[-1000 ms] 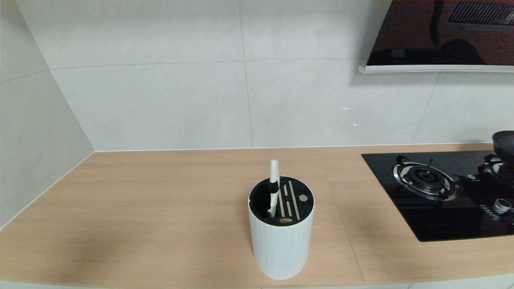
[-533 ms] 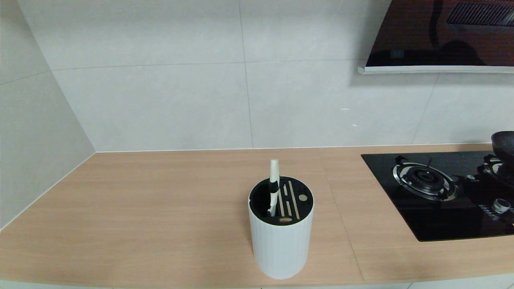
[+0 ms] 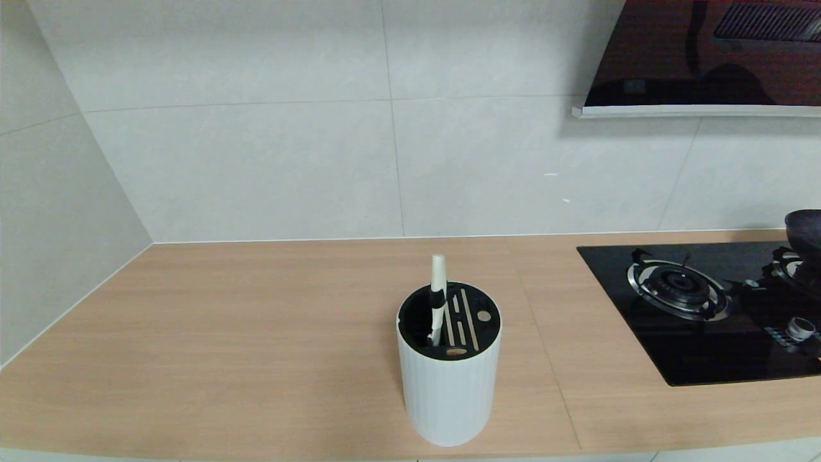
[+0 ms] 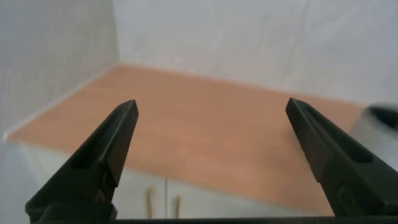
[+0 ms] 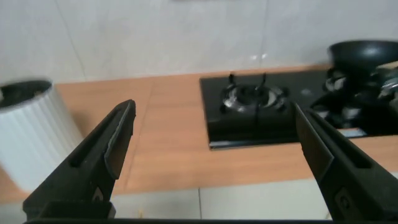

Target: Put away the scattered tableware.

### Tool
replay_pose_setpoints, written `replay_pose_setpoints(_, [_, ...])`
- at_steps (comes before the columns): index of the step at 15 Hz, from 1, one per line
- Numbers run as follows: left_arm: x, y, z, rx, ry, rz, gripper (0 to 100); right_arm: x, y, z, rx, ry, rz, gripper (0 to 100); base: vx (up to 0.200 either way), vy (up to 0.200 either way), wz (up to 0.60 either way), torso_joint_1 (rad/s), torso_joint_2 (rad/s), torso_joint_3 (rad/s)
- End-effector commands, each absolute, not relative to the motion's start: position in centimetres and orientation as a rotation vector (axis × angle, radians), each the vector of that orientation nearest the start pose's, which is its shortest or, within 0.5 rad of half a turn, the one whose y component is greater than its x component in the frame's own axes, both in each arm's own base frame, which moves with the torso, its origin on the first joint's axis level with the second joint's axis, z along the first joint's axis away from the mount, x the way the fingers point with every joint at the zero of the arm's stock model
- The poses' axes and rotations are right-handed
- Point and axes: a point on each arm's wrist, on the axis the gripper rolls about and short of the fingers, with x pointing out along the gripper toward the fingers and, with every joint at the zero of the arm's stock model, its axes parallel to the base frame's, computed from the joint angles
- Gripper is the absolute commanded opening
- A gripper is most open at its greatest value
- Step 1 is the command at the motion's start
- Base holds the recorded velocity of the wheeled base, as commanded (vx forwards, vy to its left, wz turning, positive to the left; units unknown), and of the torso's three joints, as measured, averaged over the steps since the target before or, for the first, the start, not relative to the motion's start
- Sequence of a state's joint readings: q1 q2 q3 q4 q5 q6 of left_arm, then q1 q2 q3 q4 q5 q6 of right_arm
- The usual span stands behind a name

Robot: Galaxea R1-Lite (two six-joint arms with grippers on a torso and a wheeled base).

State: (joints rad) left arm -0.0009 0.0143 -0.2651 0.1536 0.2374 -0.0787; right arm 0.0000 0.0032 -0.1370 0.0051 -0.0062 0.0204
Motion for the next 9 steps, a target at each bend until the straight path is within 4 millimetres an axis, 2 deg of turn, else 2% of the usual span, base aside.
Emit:
replay_pose_setpoints(1, [-3.4,0.5,9.9,-0.077,-0.04,0.224,100,-2.5,0.1,9.0,0.018,-0.113,0.036,100,0.0,0.0,0.0,0.0,0.0,0.0])
replay_pose_setpoints(3, [-2.4,0.3,7.9,-0.067,-0.02,0.156,100,-2.3,0.1,8.6,0.021,-0.098,0.049,100,0.0,0.0,0.0,0.0,0.0,0.0])
replay_pose_setpoints(9, [-2.3,0.0,7.6,0.011,0.0,-0.005,100,-2.3,0.1,8.0,0.034,-0.047,0.048,100,0.0,0.0,0.0,0.0,0.0,0.0])
